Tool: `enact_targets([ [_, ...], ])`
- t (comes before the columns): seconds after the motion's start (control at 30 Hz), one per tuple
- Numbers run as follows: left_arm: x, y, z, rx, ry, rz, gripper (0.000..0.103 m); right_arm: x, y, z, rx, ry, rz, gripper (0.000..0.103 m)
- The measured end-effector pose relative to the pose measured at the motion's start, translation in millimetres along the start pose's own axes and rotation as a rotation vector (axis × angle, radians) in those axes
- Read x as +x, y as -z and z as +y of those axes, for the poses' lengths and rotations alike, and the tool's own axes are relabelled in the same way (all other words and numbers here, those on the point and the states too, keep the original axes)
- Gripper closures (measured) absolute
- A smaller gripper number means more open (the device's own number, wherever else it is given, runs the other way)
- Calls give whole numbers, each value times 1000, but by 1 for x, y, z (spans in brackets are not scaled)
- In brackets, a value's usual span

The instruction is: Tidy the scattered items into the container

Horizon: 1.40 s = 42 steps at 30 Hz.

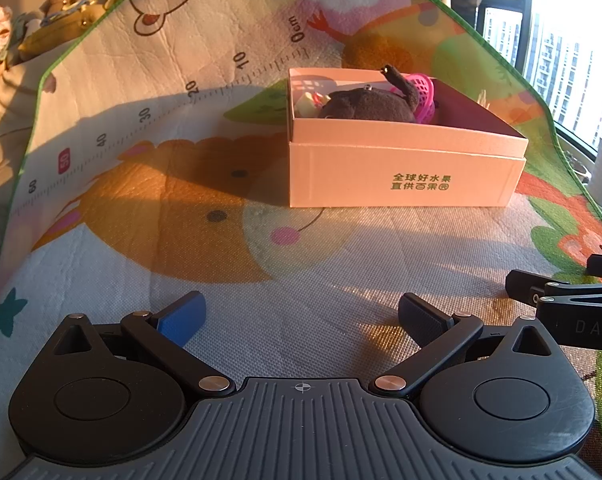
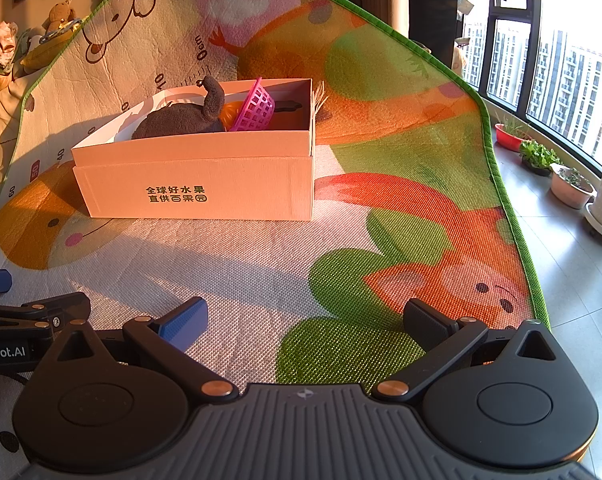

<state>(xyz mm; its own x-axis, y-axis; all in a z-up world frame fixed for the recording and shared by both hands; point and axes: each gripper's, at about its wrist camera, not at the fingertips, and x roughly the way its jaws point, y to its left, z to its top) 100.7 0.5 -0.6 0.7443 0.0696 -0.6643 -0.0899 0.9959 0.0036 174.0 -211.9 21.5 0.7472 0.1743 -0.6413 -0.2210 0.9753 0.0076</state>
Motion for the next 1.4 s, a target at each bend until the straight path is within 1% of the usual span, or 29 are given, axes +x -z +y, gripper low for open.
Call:
enact_targets([
  [0.6, 0, -1, -1, 4, -2, 7, 0, 0, 0, 0, 0, 0, 0, 0],
  [0.9, 0, -1, 3, 10, 20, 11, 0, 0, 0, 0, 0, 0, 0, 0],
  [1.4, 4, -6, 1, 0, 3, 20, 0, 1, 0, 0, 0, 0, 0, 0],
])
